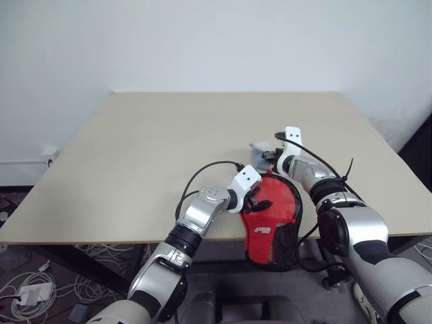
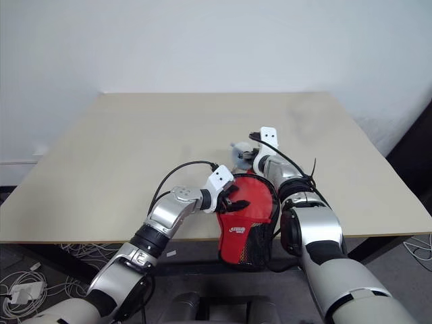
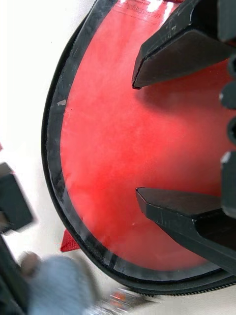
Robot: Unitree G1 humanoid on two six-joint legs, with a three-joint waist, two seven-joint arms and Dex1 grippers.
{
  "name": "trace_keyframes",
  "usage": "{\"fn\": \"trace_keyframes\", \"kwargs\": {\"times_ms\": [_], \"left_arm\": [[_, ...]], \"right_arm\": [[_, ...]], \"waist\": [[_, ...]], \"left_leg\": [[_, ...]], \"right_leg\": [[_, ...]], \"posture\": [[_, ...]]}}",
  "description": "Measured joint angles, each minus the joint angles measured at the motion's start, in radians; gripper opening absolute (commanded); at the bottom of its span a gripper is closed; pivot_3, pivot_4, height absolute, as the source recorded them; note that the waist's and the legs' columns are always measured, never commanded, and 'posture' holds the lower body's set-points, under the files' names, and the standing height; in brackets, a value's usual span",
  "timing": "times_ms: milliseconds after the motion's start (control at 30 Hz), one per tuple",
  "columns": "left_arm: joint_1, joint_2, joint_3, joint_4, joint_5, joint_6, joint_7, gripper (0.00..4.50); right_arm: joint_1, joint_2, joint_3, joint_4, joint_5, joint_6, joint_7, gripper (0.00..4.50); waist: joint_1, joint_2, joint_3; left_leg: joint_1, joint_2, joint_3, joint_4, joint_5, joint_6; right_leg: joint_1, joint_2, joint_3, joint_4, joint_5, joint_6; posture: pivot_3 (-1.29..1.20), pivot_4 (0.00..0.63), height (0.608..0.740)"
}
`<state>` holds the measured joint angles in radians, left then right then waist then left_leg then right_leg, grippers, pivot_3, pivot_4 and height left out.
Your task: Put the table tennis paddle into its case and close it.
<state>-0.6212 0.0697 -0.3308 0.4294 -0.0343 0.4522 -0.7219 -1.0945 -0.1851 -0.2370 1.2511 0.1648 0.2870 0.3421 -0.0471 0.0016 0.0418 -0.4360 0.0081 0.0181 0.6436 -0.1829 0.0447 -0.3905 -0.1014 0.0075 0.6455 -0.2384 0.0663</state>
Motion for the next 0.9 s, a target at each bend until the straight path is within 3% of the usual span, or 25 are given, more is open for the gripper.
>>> {"fn": "trace_keyframes", "kwargs": {"times_ms": [167, 367, 733, 900], "left_arm": [[-0.028, -0.02, -0.003, 0.046, 0.009, 0.0, 0.001, 3.39], [-0.071, -0.041, -0.002, 0.111, 0.018, -0.004, 0.001, 3.39], [-0.13, -0.055, -0.012, 0.203, 0.03, -0.038, -0.023, 3.39], [-0.149, -0.064, -0.027, 0.24, 0.035, -0.071, -0.064, 3.39]], "right_arm": [[0.043, -0.054, -0.022, -0.007, 0.003, -0.019, -0.056, 0.03], [0.118, -0.132, -0.015, -0.108, 0.01, 0.034, -0.014, 0.03], [0.392, -0.267, 0.019, -0.65, 0.046, 0.372, 0.08, 0.03], [0.624, -0.387, -0.028, -0.996, 0.131, 0.587, 0.13, 0.03]], "waist": [[0.003, 0.0, 0.0], [0.005, 0.0, 0.0], [0.023, 0.0, 0.0], [0.054, 0.0, 0.0]], "left_leg": [[0.0, 0.0, 0.0, 0.001, 0.0, 0.0], [0.0, -0.002, -0.001, 0.002, 0.0, 0.001], [0.0, -0.001, -0.002, 0.002, 0.0, 0.001], [-0.003, -0.001, -0.001, 0.003, 0.0, 0.001]], "right_leg": [[0.001, 0.0, -0.001, -0.001, 0.0, 0.0], [0.002, -0.001, 0.0, -0.001, 0.0, 0.0], [0.001, -0.002, 0.0, -0.002, -0.003, 0.0], [0.0, -0.002, -0.003, -0.004, -0.004, 0.0]], "posture": [[0.0, 0.0, 0.716], [0.0, 0.0, 0.716], [0.0, 0.0, 0.716], [0.0, 0.0, 0.716]]}}
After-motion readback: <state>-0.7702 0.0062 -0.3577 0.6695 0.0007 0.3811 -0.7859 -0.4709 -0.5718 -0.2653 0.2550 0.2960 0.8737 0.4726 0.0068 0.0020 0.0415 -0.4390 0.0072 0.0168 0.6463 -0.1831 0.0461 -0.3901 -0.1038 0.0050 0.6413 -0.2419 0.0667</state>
